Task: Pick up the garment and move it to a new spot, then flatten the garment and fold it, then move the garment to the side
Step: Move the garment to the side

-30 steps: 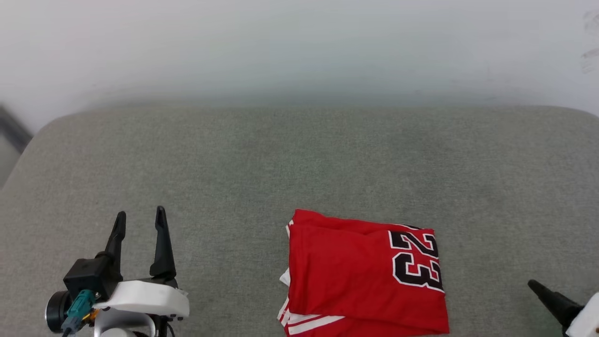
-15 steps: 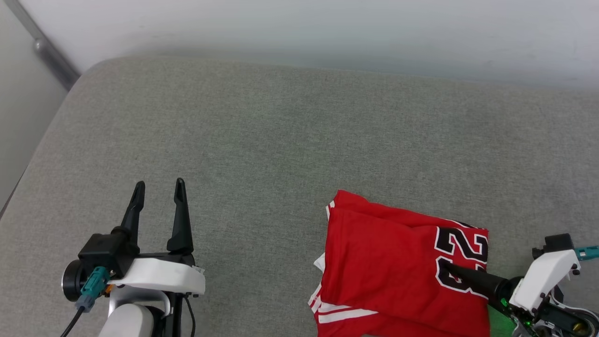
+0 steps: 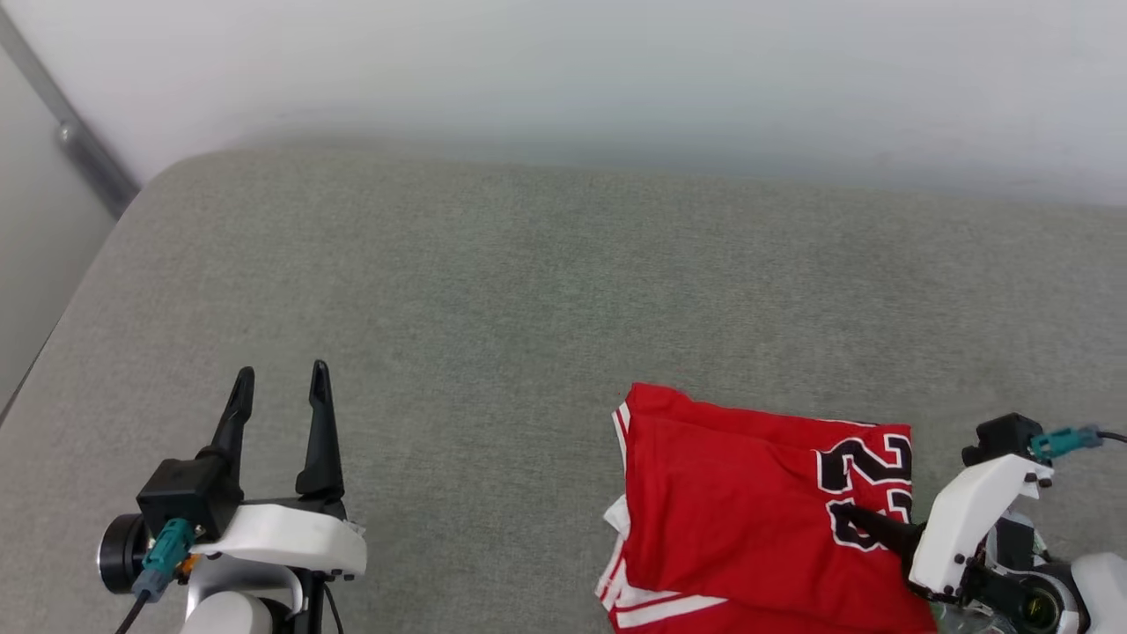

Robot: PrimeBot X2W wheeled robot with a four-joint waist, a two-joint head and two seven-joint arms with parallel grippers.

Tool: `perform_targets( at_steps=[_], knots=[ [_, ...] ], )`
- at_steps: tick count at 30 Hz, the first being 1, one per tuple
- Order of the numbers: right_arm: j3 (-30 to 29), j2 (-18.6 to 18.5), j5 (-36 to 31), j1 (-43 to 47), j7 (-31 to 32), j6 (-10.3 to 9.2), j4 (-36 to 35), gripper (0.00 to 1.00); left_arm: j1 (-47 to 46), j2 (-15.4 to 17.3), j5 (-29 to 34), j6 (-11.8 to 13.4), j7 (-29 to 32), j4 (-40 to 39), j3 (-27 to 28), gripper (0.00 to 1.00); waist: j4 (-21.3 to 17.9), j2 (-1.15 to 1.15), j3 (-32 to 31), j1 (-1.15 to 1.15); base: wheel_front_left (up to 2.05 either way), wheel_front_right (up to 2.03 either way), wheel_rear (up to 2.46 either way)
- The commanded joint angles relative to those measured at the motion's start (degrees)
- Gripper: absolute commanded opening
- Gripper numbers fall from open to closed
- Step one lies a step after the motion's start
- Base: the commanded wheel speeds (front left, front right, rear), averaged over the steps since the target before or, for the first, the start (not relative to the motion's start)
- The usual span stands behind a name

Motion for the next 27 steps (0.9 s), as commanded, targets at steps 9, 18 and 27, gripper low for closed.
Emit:
perform_targets(
  at_steps=[9,18,27],
  knots=[
    [10.2,-7.3,-11.0,-6.8,-7.5,-0.04,3.1,0.0,2.0,0.7,0.6,0.0,0.1,-2.2,-0.9,1.0,-11.9,0.0,-2.1,-0.01,0.0,0.0,0.0],
    [16.6,-8.6,-11.6,-14.9,-10.0,-0.04,6.7,0.0,1.6,2.4,1.8,1.0,1.3,-6.0,-0.9,1.0,-27.1,0.0,2.9,-0.01,0.0,0.0,0.0],
    [17.8,-9.4,-9.9,-25.9,-18.1,-0.04,12.9,0.0,-7.4,6.0,5.2,0.2,6.1,-12.3,-2.4,1.0,-33.4,0.0,15.7,-0.01,0.0,0.0,0.0]
  ],
)
